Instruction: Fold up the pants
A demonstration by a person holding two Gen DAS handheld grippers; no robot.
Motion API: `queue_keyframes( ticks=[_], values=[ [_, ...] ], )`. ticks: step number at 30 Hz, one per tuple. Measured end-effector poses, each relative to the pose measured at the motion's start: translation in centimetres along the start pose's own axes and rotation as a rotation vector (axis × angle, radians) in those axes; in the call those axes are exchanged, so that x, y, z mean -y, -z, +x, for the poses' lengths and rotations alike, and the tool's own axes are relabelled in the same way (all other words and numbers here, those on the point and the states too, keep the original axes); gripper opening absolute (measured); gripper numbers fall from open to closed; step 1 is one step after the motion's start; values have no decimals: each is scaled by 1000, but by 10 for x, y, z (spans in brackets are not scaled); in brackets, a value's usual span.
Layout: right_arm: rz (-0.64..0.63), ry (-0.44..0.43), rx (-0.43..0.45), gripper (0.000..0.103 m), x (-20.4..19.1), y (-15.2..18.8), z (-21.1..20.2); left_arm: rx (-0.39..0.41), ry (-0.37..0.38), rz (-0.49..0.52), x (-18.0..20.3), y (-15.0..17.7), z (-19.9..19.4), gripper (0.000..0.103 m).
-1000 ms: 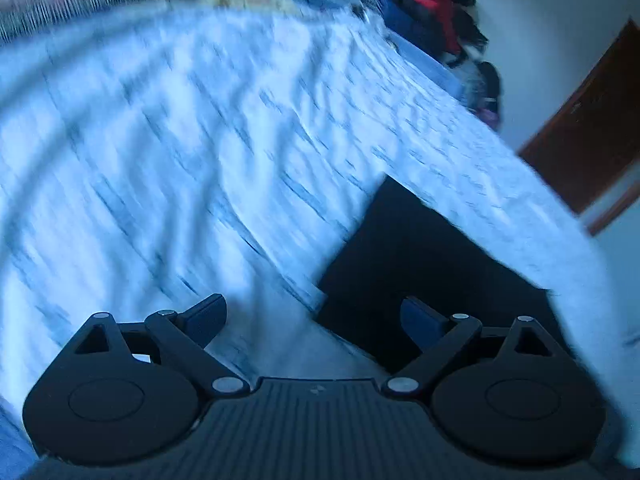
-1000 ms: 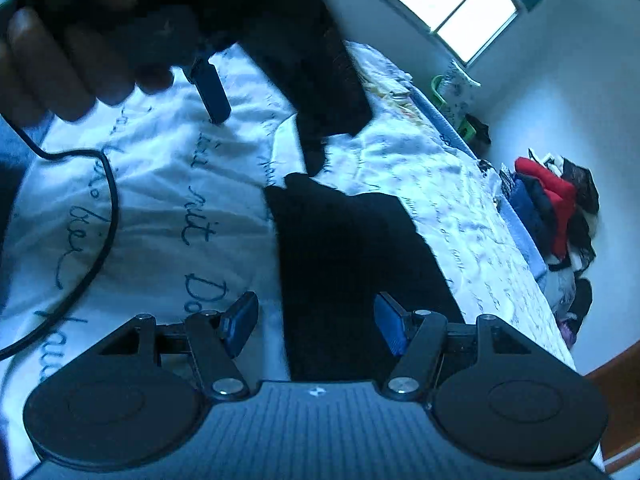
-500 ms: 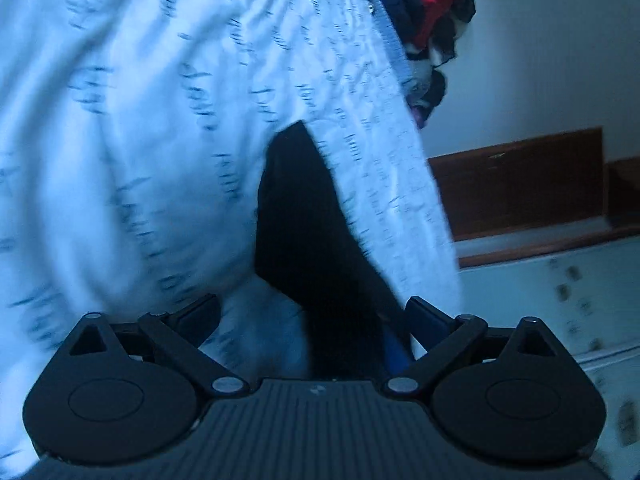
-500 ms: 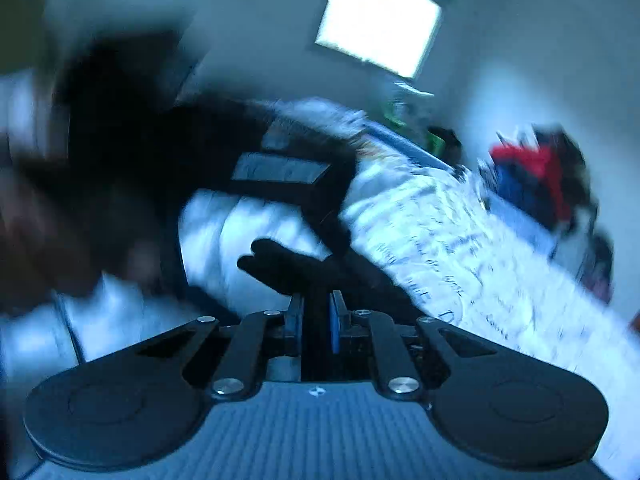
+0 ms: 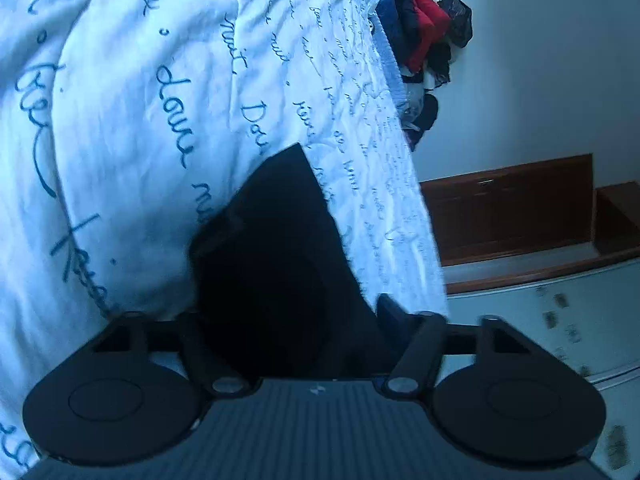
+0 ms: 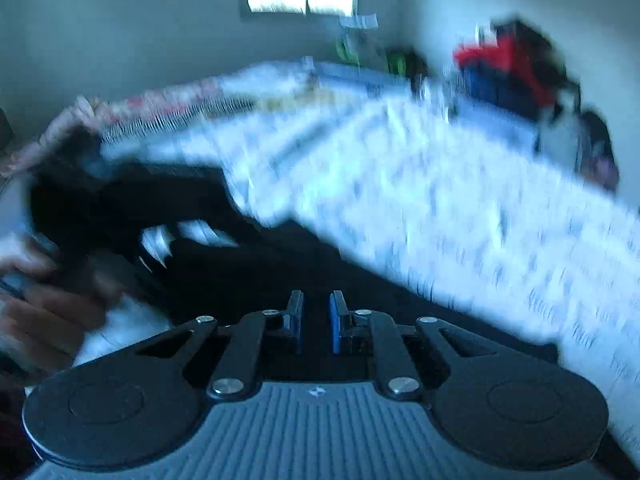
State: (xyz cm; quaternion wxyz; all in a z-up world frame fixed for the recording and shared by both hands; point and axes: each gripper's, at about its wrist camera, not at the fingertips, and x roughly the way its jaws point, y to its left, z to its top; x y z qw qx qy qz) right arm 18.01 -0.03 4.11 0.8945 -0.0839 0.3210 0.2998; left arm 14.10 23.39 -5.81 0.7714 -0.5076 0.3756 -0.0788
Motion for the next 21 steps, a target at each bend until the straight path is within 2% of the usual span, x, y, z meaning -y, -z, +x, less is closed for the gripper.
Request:
queue_keyframes(
  ticks=[2, 3, 8, 13, 16, 21],
  values=[
    [19, -37, -102, 13, 4, 12, 27, 3, -54, 27, -2, -4, 4, 38],
    [1, -29, -105, 13, 1, 18, 32, 7, -72, 37, -3, -4, 5, 36],
    [78, -22, -2, 16, 8, 3, 18, 46, -113, 124, 9, 1, 3, 30],
    [109, -31, -41, 16, 8, 1, 41, 155, -238, 359, 54, 31, -2, 27],
    [115, -68, 23, 16, 4, 3, 24, 222, -291, 497, 79, 57, -8, 26],
    [129, -64, 87, 16, 10, 2, 6, 290, -312, 695, 126, 106, -10, 24]
  ],
)
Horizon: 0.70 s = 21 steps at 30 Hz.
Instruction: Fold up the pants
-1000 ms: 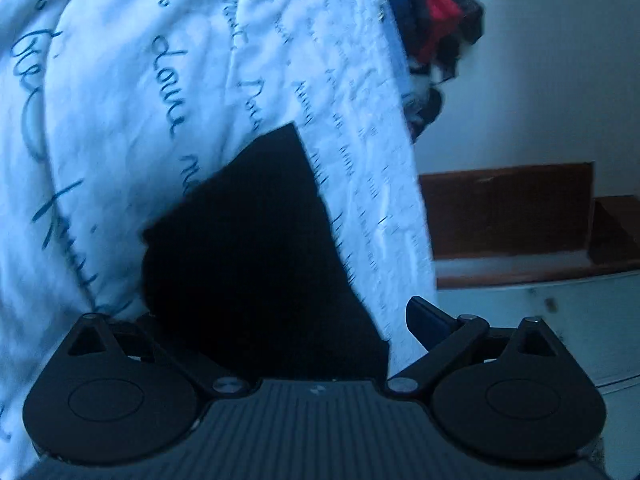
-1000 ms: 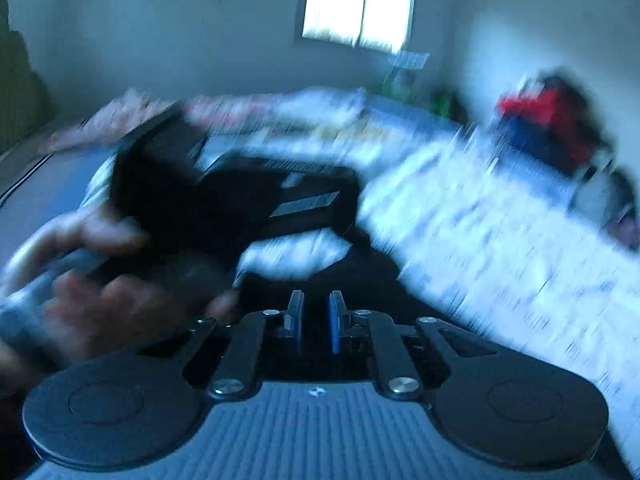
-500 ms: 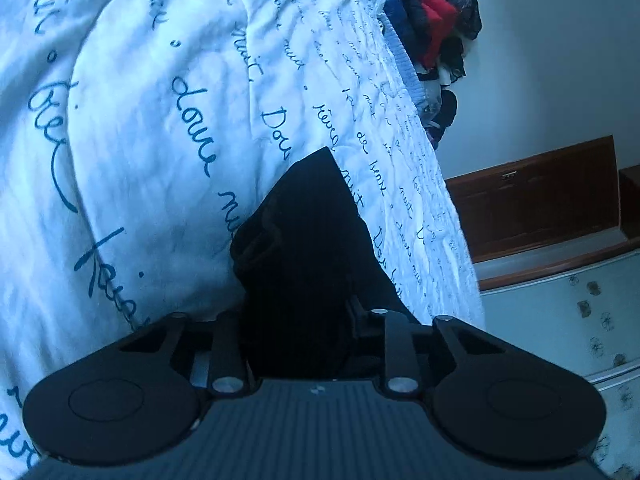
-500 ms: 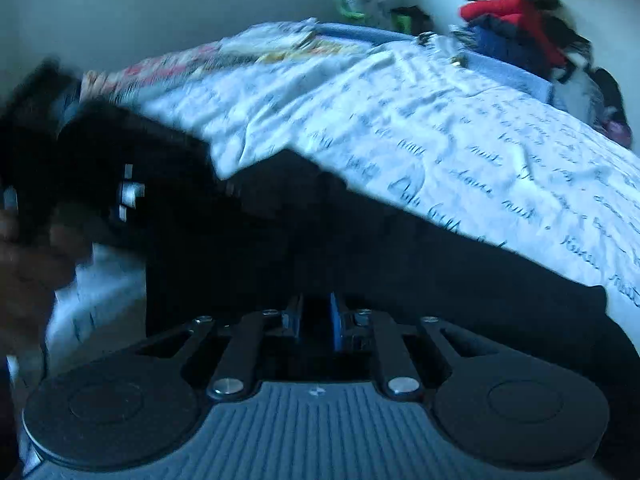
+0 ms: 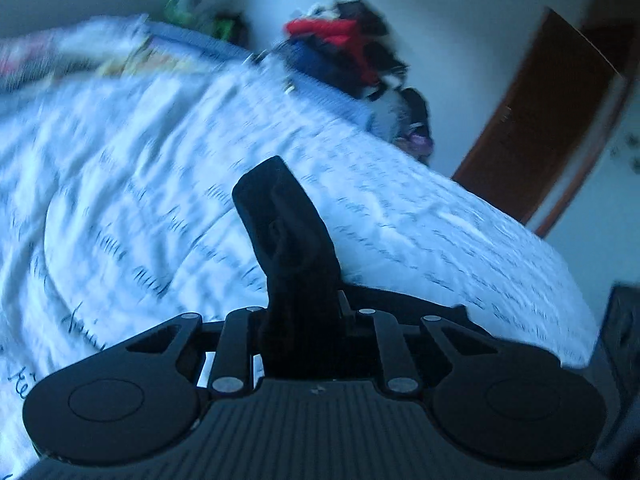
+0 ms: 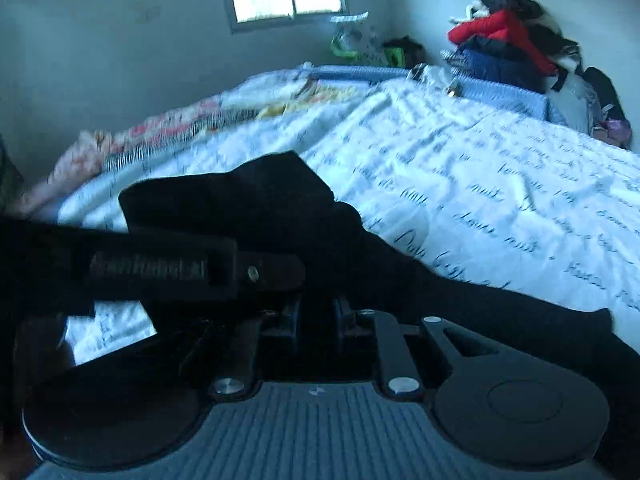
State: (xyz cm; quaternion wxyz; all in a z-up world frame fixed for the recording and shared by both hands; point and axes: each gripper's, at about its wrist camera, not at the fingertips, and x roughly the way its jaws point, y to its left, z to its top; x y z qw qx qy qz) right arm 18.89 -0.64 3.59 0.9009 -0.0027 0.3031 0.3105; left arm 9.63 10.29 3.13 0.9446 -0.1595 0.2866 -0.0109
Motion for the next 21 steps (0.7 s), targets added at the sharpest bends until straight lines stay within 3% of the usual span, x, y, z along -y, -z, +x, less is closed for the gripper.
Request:
queue_keyframes(
  ticks=[4, 11, 21],
  values=[
    [49, 3, 98, 16, 16, 6, -42, 78, 18, 140, 55, 8, -19, 25],
    [142, 102, 243, 16, 56, 28, -129, 135, 176, 292, 143, 31, -42, 27],
    [219, 313, 293, 17, 108, 84, -203, 85, 332, 474, 242, 89, -19, 33]
  ],
)
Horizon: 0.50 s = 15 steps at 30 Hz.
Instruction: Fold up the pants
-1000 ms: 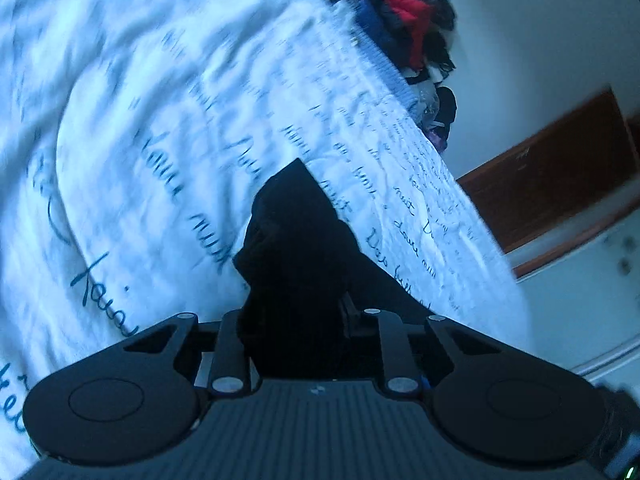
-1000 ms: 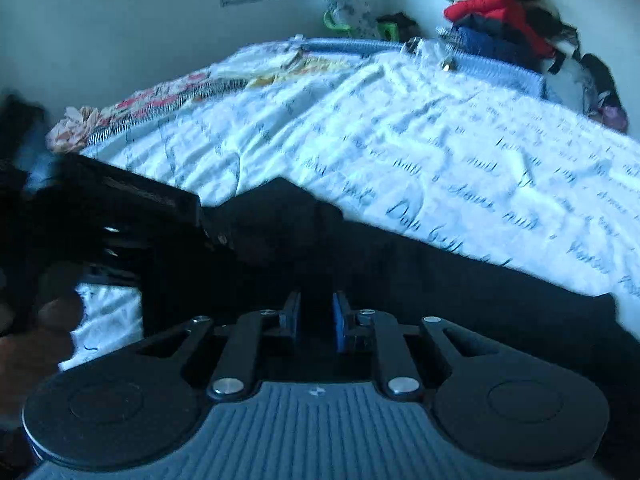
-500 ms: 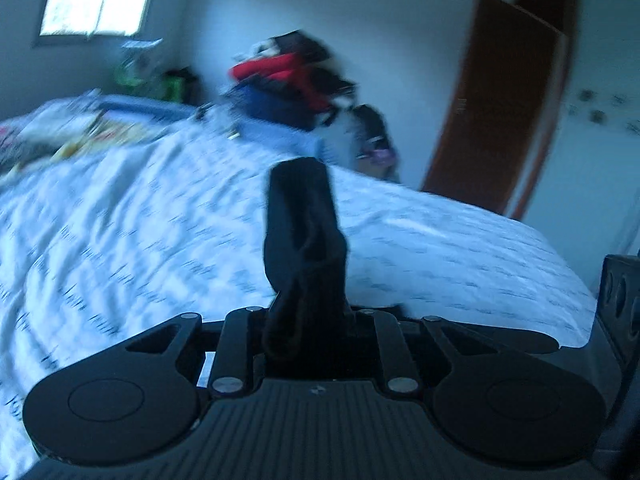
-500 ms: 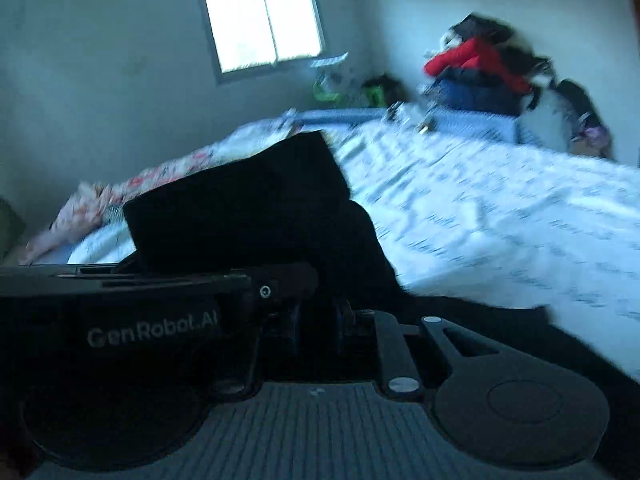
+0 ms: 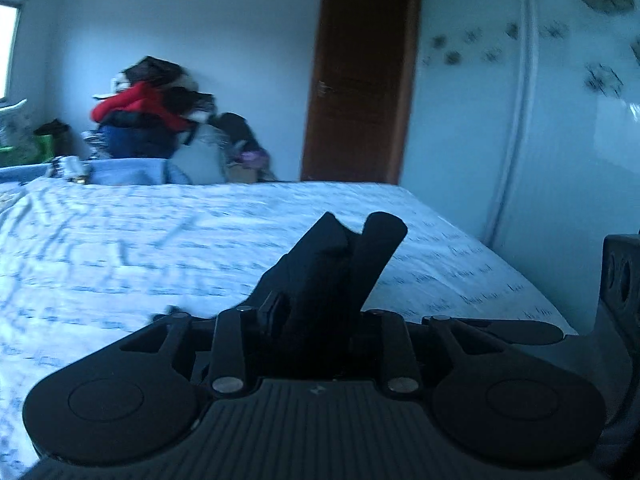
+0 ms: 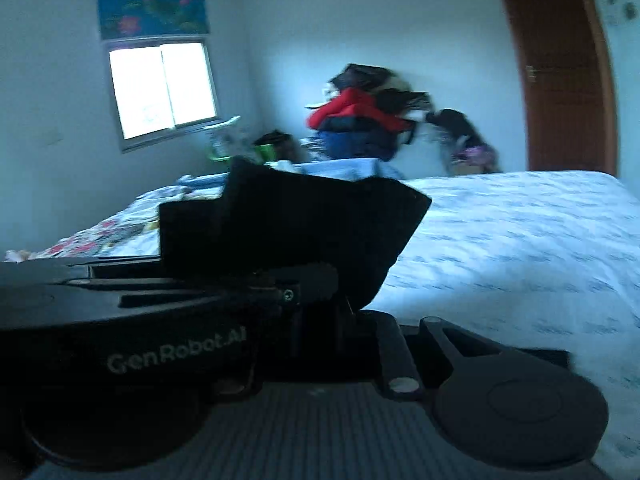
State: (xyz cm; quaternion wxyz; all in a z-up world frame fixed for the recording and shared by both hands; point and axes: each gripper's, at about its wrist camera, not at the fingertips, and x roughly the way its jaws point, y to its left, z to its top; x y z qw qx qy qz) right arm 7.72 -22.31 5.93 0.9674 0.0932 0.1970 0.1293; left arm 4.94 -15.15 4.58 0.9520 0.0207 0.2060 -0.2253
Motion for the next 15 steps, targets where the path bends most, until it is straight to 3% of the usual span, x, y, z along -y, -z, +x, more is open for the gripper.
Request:
queue_keyframes(
  ticks=[5, 15],
  values=[
    [52, 65, -7, 17, 32, 12, -7, -41, 57, 39, 31, 12, 23, 33],
    [156, 111, -78, 17, 76, 37, -3, -147, 112, 62, 50, 35, 61, 34]
  ],
)
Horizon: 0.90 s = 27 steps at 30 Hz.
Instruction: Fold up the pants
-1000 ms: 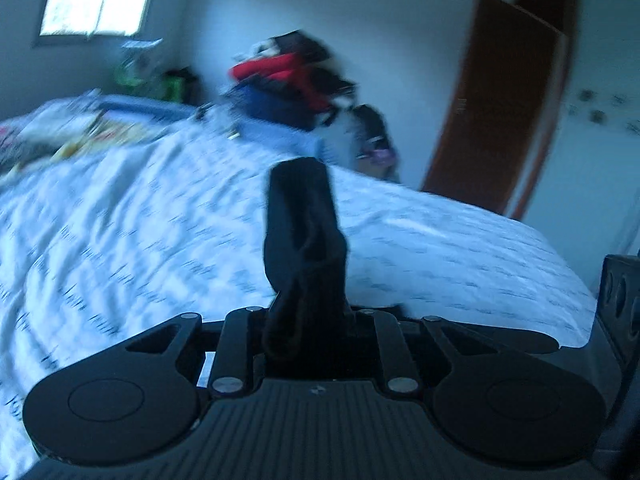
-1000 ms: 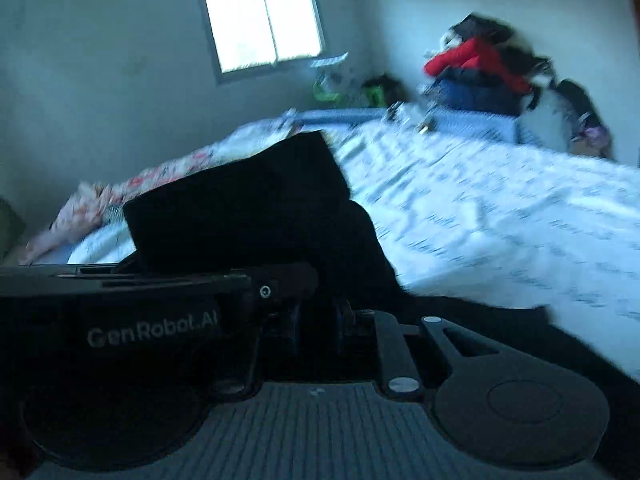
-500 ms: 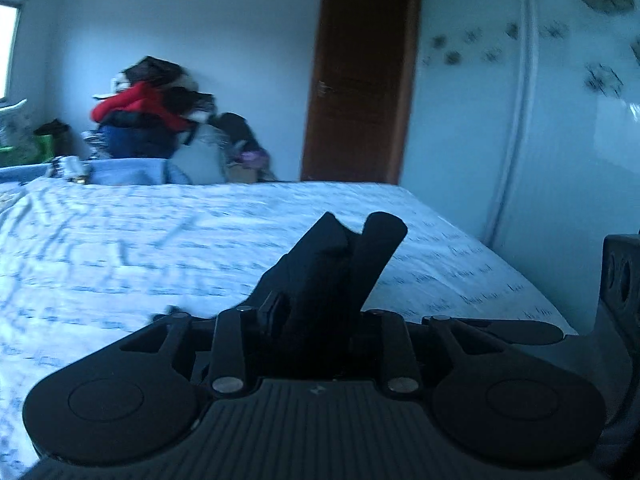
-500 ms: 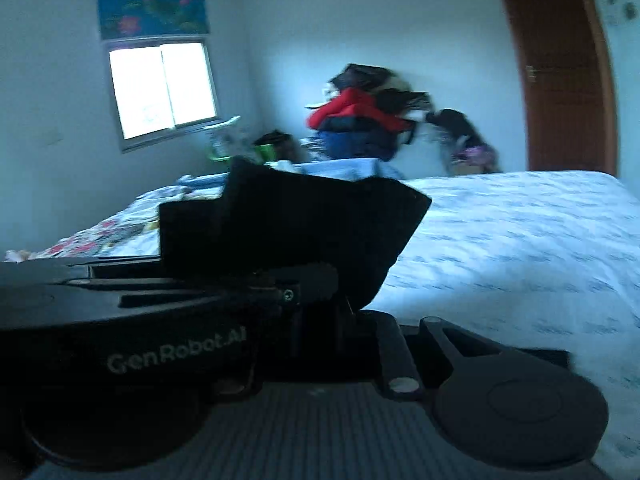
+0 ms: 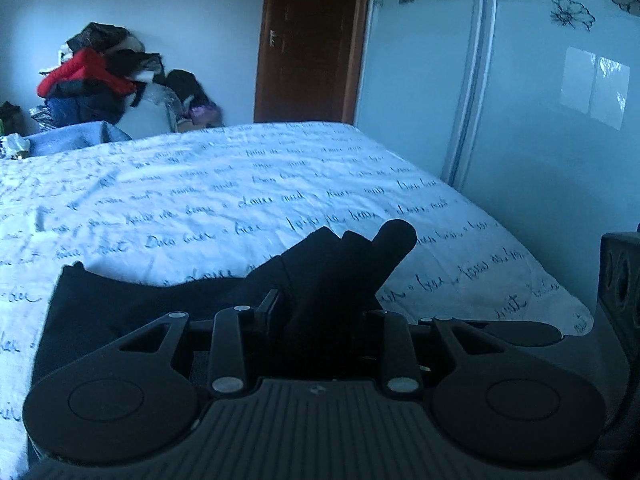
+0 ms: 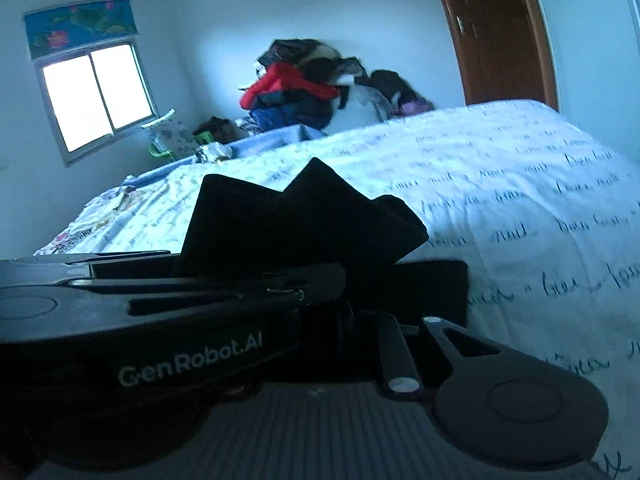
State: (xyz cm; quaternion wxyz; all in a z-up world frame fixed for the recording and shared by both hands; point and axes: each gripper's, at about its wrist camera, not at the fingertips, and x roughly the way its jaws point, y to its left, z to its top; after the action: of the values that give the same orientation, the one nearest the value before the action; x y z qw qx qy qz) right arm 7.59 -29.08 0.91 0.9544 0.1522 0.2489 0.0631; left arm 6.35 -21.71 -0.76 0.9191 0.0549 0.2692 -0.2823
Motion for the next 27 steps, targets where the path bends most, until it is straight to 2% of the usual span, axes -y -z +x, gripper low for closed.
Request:
queue_keyframes(
  ticks=[9, 13, 14, 16, 18, 20, 21, 23, 24, 25, 26, 27],
  values=[
    [18, 40, -37, 18, 15, 21, -17, -43, 59, 27, 7, 9, 10, 36],
    [30, 49, -63, 29, 29, 27, -43, -84, 91, 17, 3, 14, 18, 35],
    [23, 68, -66, 29, 34, 28, -56, -88, 95, 19, 3, 15, 18, 35],
    [11, 133, -61, 29, 45, 28, -82, -90, 104, 30, 4, 15, 17, 40],
    [-10, 207, -44, 29, 55, 25, -115, -95, 157, 7, 3, 14, 12, 57],
    [-43, 298, -2, 30, 61, 16, -149, -92, 209, -14, 1, 13, 5, 66],
    [-60, 349, 28, 33, 61, 12, -166, -99, 223, -14, 0, 12, 2, 69],
    [-96, 473, 125, 46, 60, -2, -197, -117, 227, -5, -2, 9, -3, 71],
    [-111, 529, 191, 63, 57, -9, -211, -121, 219, -6, -7, 7, -7, 73],
    [-122, 546, 244, 74, 53, -14, -219, -122, 205, -10, -13, 4, -10, 73],
    [-141, 520, 300, 76, 49, -18, -223, -116, 185, -17, -20, 1, -14, 75],
    [-156, 469, 318, 77, 46, -21, -220, -101, 160, -28, -30, -1, -17, 78]
  ],
)
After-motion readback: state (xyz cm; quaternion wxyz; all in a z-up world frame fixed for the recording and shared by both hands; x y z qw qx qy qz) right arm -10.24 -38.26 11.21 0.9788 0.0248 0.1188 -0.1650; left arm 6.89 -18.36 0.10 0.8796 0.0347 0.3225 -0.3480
